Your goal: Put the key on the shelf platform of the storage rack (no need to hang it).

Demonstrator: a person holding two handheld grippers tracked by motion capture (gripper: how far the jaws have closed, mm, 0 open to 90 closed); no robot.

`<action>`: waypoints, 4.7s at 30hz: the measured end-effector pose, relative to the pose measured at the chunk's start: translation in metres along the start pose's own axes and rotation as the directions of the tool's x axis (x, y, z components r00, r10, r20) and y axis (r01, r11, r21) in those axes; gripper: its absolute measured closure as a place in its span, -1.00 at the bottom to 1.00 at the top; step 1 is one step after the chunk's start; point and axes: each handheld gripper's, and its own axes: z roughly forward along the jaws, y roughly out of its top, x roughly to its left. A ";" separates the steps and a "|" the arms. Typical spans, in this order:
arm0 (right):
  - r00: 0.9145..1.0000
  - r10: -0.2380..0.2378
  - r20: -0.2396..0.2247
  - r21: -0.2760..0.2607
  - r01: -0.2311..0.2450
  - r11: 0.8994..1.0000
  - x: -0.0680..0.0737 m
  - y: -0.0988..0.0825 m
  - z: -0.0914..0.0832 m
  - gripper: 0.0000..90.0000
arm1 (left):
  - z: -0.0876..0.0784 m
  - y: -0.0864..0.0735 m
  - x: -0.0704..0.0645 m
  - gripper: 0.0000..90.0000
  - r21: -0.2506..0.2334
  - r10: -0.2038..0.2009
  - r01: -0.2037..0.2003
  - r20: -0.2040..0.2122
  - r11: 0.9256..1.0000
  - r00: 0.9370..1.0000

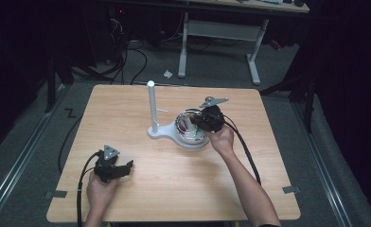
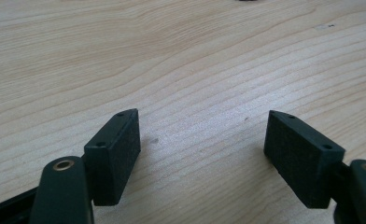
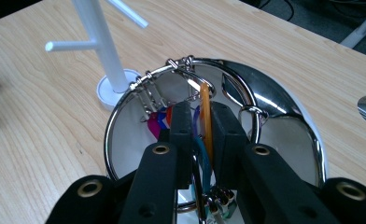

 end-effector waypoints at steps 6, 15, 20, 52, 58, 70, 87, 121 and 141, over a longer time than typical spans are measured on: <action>1.000 0.011 0.009 0.017 -0.011 1.000 -0.003 -0.006 0.004 0.79 | 0.000 0.000 0.000 -0.39 0.000 0.001 -0.001 0.000 1.000 1.000; 1.000 -0.002 0.024 0.042 0.001 0.999 -0.003 -0.011 0.010 0.78 | 0.000 0.000 0.000 -0.39 0.000 0.001 -0.001 0.000 1.000 1.000; 1.000 0.004 0.024 0.056 -0.005 0.998 -0.005 -0.016 0.013 0.77 | 0.000 0.000 0.000 -0.39 0.000 -0.002 0.002 0.000 1.000 1.000; 0.999 0.053 -0.011 -0.009 -0.053 0.999 -0.005 -0.014 -0.020 0.17 | 0.000 0.000 0.000 -0.39 -0.001 -0.003 0.003 -0.001 1.000 1.000; 0.998 0.059 0.004 -0.050 -0.059 0.997 -0.008 -0.013 -0.036 0.15 | 0.000 0.000 0.000 -0.40 -0.001 -0.002 0.002 0.000 1.000 1.000; 0.991 0.131 0.005 -0.087 -0.130 0.988 -0.020 -0.024 -0.064 0.14 | 0.000 0.000 0.000 -0.39 0.000 0.001 -0.001 0.001 1.000 1.000; 0.985 0.165 0.061 -0.149 -0.154 0.977 -0.028 -0.045 -0.110 0.07 | 0.000 0.000 0.000 -0.39 0.000 -0.001 0.001 0.000 1.000 1.000; 0.966 0.239 0.093 -0.220 -0.215 0.952 -0.025 -0.097 -0.160 0.06 | 0.000 0.000 0.000 -0.40 0.000 -0.001 0.001 0.001 1.000 1.000; 0.960 0.270 0.072 -0.240 -0.246 0.939 -0.016 -0.127 -0.162 0.05 | 0.000 0.000 0.000 -0.40 -0.001 0.001 -0.001 0.001 1.000 1.000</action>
